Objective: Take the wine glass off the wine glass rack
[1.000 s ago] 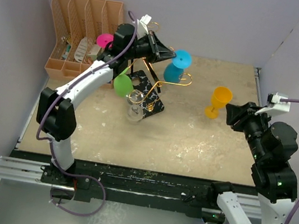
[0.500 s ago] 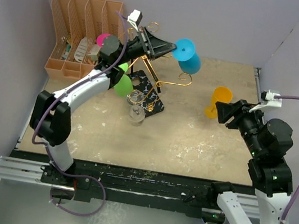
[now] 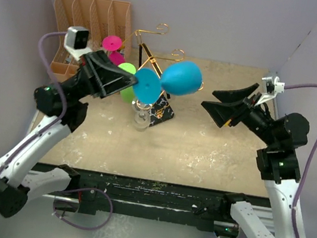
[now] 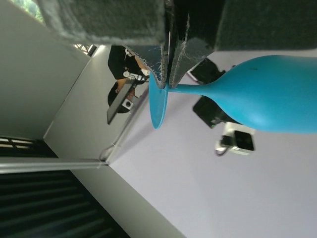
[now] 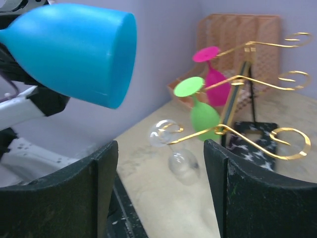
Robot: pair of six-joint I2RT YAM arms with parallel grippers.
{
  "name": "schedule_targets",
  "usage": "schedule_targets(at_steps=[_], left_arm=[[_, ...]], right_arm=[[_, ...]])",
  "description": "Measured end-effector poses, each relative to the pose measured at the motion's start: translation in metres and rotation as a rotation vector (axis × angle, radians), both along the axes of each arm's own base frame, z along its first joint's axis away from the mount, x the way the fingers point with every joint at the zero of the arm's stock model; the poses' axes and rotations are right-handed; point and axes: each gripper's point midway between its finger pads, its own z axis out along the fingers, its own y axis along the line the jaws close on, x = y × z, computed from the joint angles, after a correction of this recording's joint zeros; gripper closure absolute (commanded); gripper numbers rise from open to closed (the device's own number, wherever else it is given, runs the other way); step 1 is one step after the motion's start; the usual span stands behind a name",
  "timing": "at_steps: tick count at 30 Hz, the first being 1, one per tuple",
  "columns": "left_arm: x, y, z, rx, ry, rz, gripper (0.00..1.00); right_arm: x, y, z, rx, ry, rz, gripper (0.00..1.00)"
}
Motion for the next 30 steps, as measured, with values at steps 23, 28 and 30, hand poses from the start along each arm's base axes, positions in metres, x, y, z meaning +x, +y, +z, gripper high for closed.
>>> schedule_targets(at_steps=[23, 28, 30], left_arm=[[-0.049, 0.023, 0.001, -0.016, -0.044, 0.011, 0.98], [-0.052, 0.025, 0.002, -0.019, -0.052, 0.010, 0.98], [-0.052, 0.024, 0.001, -0.018, -0.052, 0.011, 0.99]], right_arm=[[-0.083, 0.053, 0.072, 0.264, -0.306, 0.738, 0.38], [-0.079, 0.061, 0.067, 0.272, -0.282, 0.771, 0.45], [-0.077, 0.064, 0.065, 0.275, -0.268, 0.778, 0.54]])
